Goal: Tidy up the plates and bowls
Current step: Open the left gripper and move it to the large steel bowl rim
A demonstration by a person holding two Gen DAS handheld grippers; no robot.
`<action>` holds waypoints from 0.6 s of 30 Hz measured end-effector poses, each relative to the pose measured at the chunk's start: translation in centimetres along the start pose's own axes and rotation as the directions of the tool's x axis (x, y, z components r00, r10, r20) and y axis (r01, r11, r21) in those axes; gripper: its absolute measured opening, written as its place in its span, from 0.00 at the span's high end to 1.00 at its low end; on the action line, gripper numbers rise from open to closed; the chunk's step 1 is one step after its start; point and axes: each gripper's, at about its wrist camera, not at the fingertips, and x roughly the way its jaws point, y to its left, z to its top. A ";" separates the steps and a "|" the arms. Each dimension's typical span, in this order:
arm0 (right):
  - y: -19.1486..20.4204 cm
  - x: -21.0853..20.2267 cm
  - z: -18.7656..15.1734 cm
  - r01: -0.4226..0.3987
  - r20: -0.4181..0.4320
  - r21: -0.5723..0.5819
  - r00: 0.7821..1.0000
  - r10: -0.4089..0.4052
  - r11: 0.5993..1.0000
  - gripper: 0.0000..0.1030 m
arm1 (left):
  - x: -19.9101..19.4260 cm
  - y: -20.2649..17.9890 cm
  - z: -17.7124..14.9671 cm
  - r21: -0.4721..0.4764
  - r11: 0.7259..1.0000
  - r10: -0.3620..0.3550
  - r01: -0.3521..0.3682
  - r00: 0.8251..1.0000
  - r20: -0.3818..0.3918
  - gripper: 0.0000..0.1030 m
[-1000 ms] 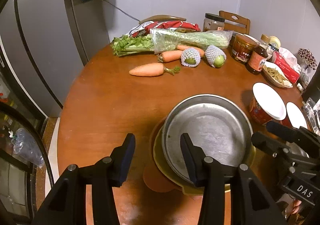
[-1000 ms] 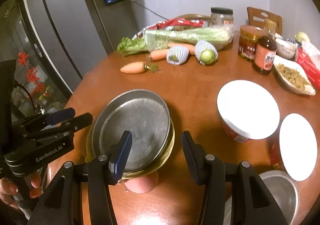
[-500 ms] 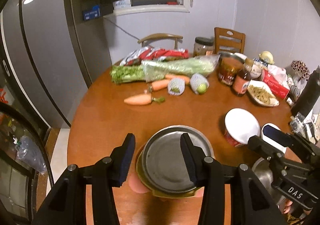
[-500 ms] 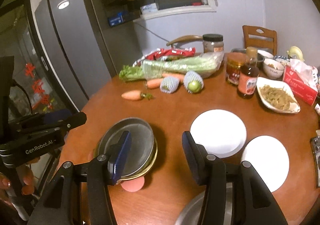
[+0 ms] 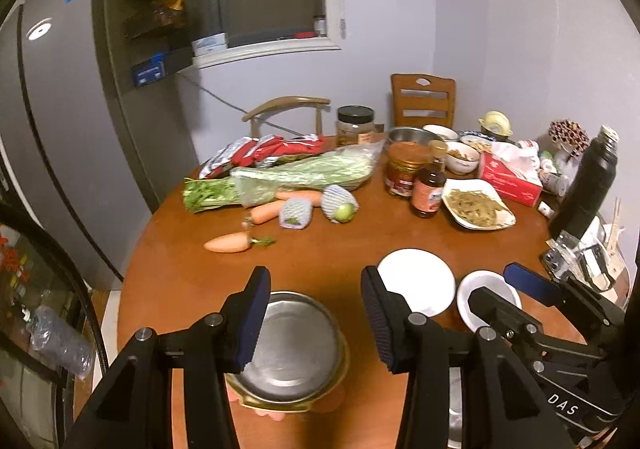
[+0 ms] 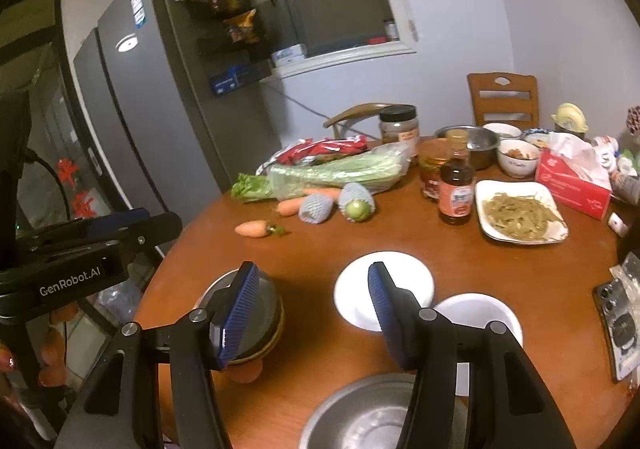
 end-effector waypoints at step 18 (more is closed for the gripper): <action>-6.1 -5.2 -4.2 0.151 -0.032 0.031 0.988 -0.150 0.988 0.42 | 3.1 -5.5 -5.4 0.017 0.991 -0.128 0.130 0.989 -0.068 0.55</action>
